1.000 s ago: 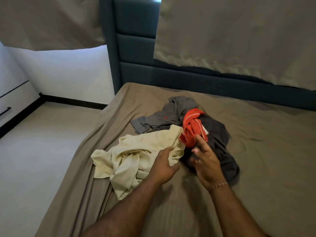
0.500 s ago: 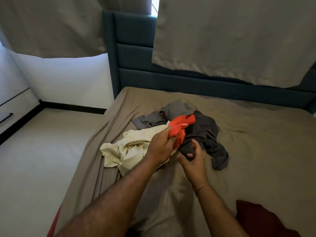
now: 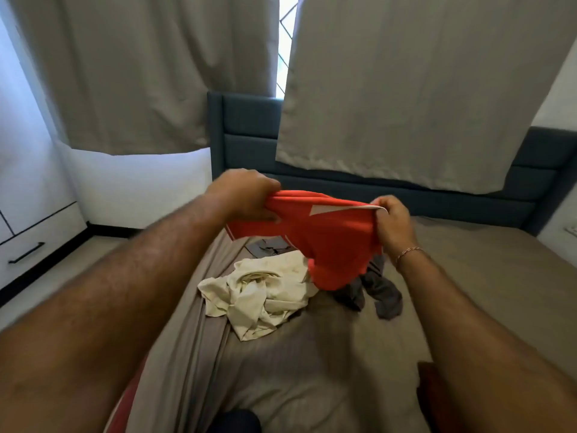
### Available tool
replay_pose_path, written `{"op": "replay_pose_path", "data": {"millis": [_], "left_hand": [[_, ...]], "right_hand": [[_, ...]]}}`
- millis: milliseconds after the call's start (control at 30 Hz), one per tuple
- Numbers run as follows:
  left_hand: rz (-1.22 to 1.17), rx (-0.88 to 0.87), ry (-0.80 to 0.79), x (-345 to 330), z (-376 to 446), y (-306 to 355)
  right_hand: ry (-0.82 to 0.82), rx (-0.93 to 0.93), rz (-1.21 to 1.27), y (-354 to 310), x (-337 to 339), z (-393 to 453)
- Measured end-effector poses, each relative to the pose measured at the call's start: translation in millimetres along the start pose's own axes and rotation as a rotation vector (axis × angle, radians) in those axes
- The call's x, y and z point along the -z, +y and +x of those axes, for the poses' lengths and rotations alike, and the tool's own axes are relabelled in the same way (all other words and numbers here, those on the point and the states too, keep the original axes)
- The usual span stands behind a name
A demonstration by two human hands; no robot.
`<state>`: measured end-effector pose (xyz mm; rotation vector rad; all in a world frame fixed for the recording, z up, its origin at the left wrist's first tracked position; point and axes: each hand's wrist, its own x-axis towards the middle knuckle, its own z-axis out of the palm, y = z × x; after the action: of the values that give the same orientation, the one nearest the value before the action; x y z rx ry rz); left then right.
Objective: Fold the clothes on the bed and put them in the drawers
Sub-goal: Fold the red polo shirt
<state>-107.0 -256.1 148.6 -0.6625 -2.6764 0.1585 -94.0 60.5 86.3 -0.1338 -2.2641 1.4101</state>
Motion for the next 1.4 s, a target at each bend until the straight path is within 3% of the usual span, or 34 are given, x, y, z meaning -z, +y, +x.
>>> {"op": "replay_pose_path", "data": {"millis": [67,133,233,300,400,467,533,600,700,767,833,900,933,1000,1067,1100,1167,1233,1333,1400], "left_hand": [[0.124,0.041,0.023,21,-1,-10],[0.135,0.146,0.058,39,-5,-17],[0.064,0.275,0.072,56,-6,-27],[0.001,0.337,0.084,58,-7,-34],[-0.082,0.361,0.152,57,-8,-40],[-0.155,0.39,0.165,55,-10,-46],[-0.233,0.418,0.125,50,-15,-52],[-0.363,0.444,0.08,41,-25,-55],[-0.82,0.459,0.061,33,-48,-42],[-1.035,0.323,-0.034,27,-63,-27],[-1.221,0.144,-0.239,16,-75,-13],[-1.43,-0.024,-0.479,6,-84,4],[-1.48,-0.101,-0.521,2,-85,14],[-1.375,-0.106,-0.337,-10,-81,35],[-1.035,0.009,-0.068,-19,-73,51],[-0.916,0.02,-0.034,-23,-69,57],[-0.935,-0.025,-0.158,-33,-64,67],[-0.98,-0.011,-0.198,-43,-59,76],[-0.854,0.158,0.035,-50,-53,88],[-0.883,0.245,0.144,-51,-51,91]], "right_hand": [[-0.234,0.347,-0.439,-20,30,-1],[-0.418,0.509,-0.858,-37,45,1],[-0.334,0.476,-1.155,-55,54,0],[-0.208,0.338,-1.068,-56,58,0],[-0.062,0.135,-0.545,-46,59,-5],[-0.042,0.06,-0.162,-44,52,-15],[-0.064,0.008,0.015,-45,44,-23],[-0.06,0.079,-0.22,-41,37,-28],[-0.012,0.243,-0.912,-33,24,-36],[-0.083,0.167,-0.991,-32,14,-38],[-0.249,0.082,-0.792,-28,1,-35],[-0.355,0.052,-0.41,-26,-12,-39],[-0.384,0.039,-0.198,-26,-16,-45],[-0.493,0.052,0.141,-25,-25,-58],[-0.662,0.097,0.356,-23,-32,-68],[-0.733,0.106,0.43,-23,-32,-71],[-0.801,0.083,0.518,-24,-35,-75],[-0.682,0.011,0.519,-22,-41,-80],[-0.346,-0.032,0.351,-13,-46,-92],[-0.428,-0.114,0.483,5,-43,-100]]}}
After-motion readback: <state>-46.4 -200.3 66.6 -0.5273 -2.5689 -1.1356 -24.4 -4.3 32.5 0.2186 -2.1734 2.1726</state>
